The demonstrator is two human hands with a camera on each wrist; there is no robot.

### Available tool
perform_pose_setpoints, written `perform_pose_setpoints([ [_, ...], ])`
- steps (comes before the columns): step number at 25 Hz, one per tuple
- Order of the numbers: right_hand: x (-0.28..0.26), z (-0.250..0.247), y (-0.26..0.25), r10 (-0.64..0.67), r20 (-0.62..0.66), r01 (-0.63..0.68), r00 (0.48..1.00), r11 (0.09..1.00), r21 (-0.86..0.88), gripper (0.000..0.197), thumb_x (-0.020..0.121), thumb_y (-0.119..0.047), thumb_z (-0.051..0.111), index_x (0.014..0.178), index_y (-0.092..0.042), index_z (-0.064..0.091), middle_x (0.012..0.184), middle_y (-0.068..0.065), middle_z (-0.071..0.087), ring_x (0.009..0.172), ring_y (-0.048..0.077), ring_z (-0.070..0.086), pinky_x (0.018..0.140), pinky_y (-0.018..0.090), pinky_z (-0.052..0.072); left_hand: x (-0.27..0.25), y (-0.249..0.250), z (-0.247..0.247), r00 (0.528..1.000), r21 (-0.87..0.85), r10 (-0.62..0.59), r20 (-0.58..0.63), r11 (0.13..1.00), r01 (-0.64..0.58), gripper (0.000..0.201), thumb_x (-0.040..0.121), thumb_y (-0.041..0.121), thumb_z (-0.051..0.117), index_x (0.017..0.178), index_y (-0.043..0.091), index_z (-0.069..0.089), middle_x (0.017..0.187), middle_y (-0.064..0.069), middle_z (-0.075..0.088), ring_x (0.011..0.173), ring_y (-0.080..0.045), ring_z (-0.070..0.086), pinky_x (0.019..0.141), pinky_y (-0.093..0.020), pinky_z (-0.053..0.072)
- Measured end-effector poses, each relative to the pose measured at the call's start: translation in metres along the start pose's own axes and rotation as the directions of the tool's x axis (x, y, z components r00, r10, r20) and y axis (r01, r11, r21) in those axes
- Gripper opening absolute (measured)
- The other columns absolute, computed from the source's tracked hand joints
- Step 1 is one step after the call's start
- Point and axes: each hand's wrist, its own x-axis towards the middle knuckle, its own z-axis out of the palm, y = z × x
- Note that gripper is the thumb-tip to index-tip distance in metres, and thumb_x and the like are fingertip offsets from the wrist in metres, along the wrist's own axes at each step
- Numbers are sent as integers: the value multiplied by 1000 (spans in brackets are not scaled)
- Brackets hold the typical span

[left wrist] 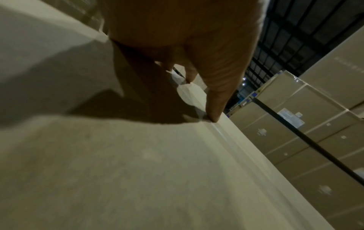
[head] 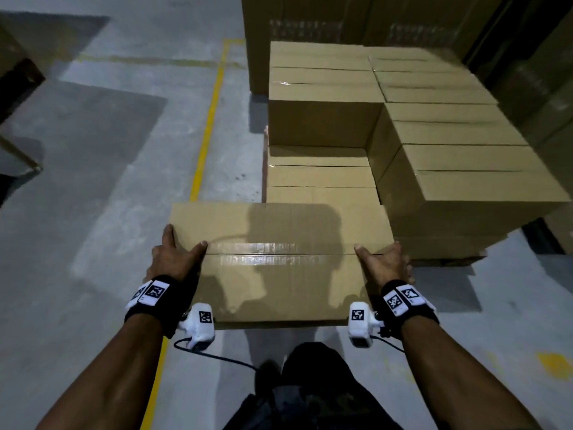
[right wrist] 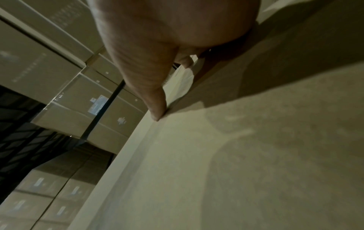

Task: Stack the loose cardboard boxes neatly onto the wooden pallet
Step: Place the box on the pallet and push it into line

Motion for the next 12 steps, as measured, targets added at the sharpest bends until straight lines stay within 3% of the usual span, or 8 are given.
perform_pose_setpoints([
  [12, 146, 68, -84, 217, -75, -206, 973, 970, 133, 100, 75, -64, 75, 151, -16, 31, 153, 20, 38, 142, 41, 32, 118, 55, 22, 223, 138, 61, 977, 104, 133, 167, 983, -152, 99, 78, 63, 67, 156, 37, 11, 146, -21, 38, 125, -47, 48, 104, -51, 41],
])
